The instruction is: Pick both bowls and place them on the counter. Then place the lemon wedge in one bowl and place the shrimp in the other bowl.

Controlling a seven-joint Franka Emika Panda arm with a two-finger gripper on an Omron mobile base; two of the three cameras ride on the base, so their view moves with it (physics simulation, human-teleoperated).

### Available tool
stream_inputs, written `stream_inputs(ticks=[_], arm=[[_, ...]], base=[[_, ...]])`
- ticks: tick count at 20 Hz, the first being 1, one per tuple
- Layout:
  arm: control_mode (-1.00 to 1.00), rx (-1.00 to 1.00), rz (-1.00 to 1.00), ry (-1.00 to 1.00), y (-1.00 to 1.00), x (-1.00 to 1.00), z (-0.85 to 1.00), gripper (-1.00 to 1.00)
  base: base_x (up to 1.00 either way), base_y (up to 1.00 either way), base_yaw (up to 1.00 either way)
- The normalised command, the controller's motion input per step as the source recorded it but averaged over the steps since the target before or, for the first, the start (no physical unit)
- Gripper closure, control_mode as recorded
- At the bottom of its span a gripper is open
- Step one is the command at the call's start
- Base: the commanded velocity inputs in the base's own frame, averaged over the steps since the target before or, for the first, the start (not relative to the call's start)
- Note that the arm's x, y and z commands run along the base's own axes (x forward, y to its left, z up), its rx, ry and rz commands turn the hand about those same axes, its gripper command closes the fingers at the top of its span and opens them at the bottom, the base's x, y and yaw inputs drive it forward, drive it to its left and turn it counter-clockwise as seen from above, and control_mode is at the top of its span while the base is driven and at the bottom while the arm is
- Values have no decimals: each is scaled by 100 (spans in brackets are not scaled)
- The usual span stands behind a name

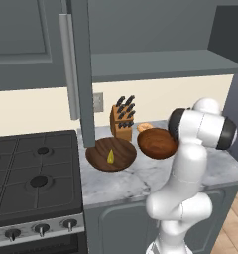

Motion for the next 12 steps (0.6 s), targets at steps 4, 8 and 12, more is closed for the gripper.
stream_inputs(ticks=[4,8,12], arm=[[-100,0,0,-2,24,-34,22,100],[-100,0,0,-7,19,-20,40,100],[-100,0,0,-3,10,-23,51,100]], base=[[0,0,0],[0,0,0],[0,0,0]])
